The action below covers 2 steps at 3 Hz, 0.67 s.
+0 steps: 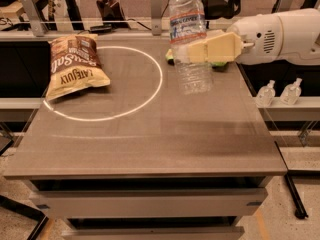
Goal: Place water bottle upright
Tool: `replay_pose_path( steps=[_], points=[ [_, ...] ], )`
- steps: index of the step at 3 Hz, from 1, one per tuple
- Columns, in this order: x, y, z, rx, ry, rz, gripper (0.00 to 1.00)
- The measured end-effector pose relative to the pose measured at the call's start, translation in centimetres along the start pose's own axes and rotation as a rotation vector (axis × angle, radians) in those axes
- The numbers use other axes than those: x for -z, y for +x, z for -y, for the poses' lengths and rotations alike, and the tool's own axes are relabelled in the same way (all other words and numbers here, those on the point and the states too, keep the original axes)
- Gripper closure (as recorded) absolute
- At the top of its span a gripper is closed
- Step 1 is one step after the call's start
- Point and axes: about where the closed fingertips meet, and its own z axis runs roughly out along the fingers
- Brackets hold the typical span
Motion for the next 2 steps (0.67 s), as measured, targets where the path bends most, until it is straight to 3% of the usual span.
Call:
replay_pose_path(
  steps=[1, 2],
  points=[
    [-0.3, 1.6, -0.1, 0.053, 0.016, -0.011, 1.0],
    [-0.8, 3.2, -0.3, 0.149, 0.038, -0.035, 1.0]
  ],
)
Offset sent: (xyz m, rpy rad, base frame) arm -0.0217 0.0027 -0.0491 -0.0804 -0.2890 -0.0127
